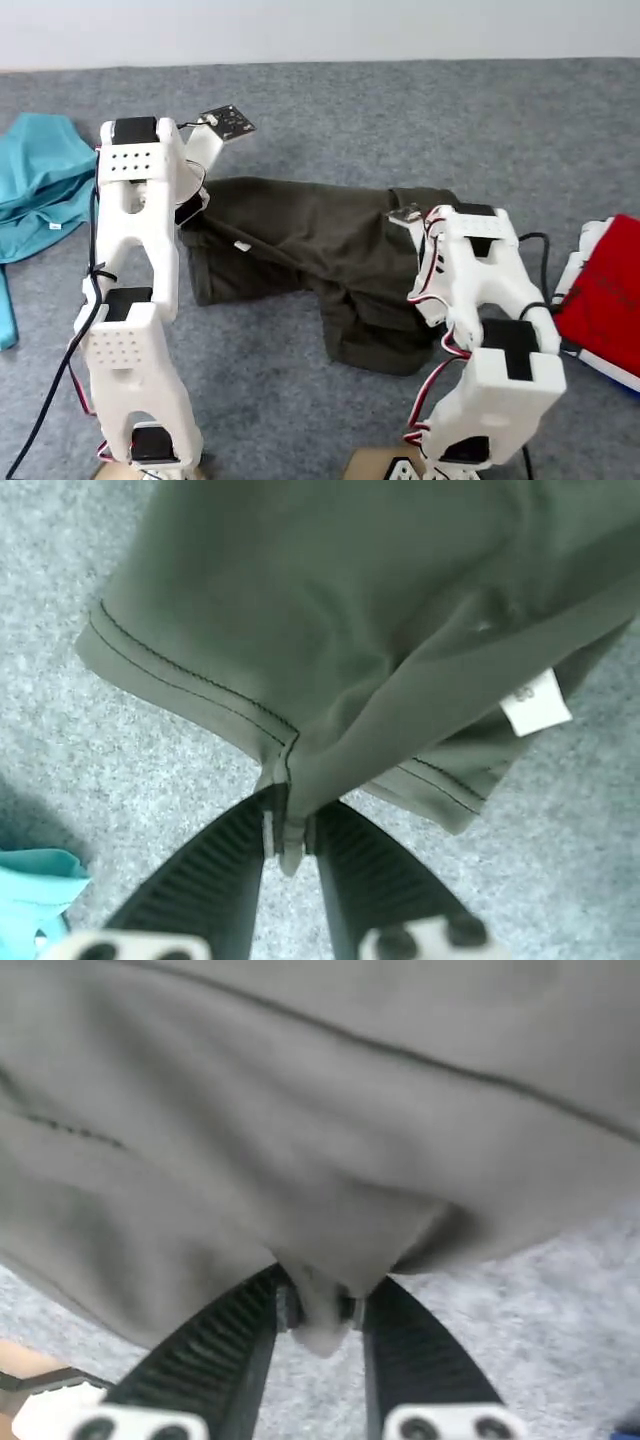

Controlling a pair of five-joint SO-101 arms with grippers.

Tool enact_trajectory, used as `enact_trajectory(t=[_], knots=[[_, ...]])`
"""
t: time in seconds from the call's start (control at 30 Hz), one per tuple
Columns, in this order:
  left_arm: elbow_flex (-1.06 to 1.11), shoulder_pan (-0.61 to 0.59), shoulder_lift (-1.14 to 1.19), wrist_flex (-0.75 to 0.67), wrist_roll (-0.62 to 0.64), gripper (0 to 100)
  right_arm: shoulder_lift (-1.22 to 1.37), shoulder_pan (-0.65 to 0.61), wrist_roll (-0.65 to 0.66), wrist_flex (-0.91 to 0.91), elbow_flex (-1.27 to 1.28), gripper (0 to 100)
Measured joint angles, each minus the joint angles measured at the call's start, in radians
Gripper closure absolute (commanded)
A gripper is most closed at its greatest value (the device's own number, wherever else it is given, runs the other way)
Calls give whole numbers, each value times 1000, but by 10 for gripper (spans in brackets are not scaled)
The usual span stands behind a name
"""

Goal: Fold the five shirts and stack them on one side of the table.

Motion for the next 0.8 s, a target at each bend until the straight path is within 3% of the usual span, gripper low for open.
enact_trajectory(t=[0.1, 0.4, 0.8], knots=[[0, 0, 0, 0, 0, 995, 3, 29, 0, 0, -11, 987], [-9, 0, 0, 0, 0, 995, -6, 51, 43, 80, -52, 989], [-143, 0, -229, 2, 51, 995, -284, 49, 52, 382, -585, 989]])
